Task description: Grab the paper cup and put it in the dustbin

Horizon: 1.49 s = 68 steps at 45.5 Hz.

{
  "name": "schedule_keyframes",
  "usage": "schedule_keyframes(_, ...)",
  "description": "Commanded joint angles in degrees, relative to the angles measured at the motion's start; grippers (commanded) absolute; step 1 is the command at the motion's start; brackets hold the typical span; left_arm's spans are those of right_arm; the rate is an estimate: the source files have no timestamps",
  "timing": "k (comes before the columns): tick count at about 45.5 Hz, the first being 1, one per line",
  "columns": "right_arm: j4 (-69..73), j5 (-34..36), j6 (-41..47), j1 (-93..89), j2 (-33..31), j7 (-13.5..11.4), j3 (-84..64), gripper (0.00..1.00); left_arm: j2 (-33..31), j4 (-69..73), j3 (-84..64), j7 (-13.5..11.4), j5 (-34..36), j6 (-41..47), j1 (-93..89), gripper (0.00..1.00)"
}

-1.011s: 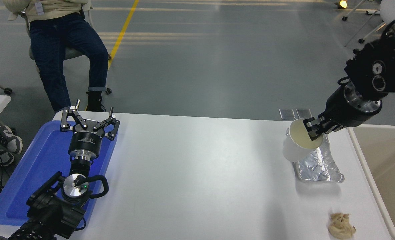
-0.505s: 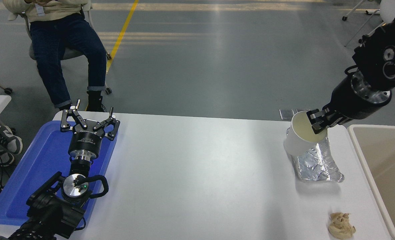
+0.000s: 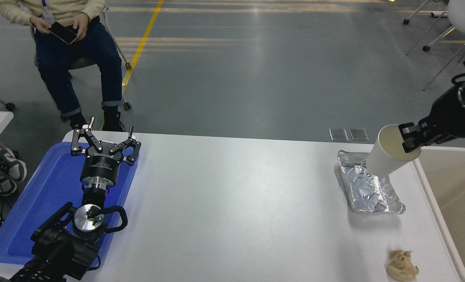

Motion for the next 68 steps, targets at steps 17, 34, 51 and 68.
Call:
schedule_keyframes(17, -21.11, -12.22, 0.2, -14.57, -13.22, 0.15, 0.86, 0.0, 0.0, 0.0, 0.0, 0.0, 0.0, 0.0, 0.0, 1.0)
schedule_keyframes(34, -40.97, -12.4, -0.94, -38.3, -13.84, 3.14, 15.18, 0.0, 0.0, 0.0, 0.0, -0.09, 0.0, 0.0, 0.0, 1.0)
schedule_keyframes(51, -56.62, -11.26, -8.24, -62.12, -10.77, 4.46, 28.89, 0.0, 0.0, 0.0, 0.0, -0.09, 0.0, 0.0, 0.0, 1.0)
schedule_keyframes(68, -67.34, -2.4, -17.29, -79.17, -1.89, 4.9, 33.12, 0.0, -0.08, 0.0, 0.0, -0.09, 0.0, 0.0, 0.0, 1.0)
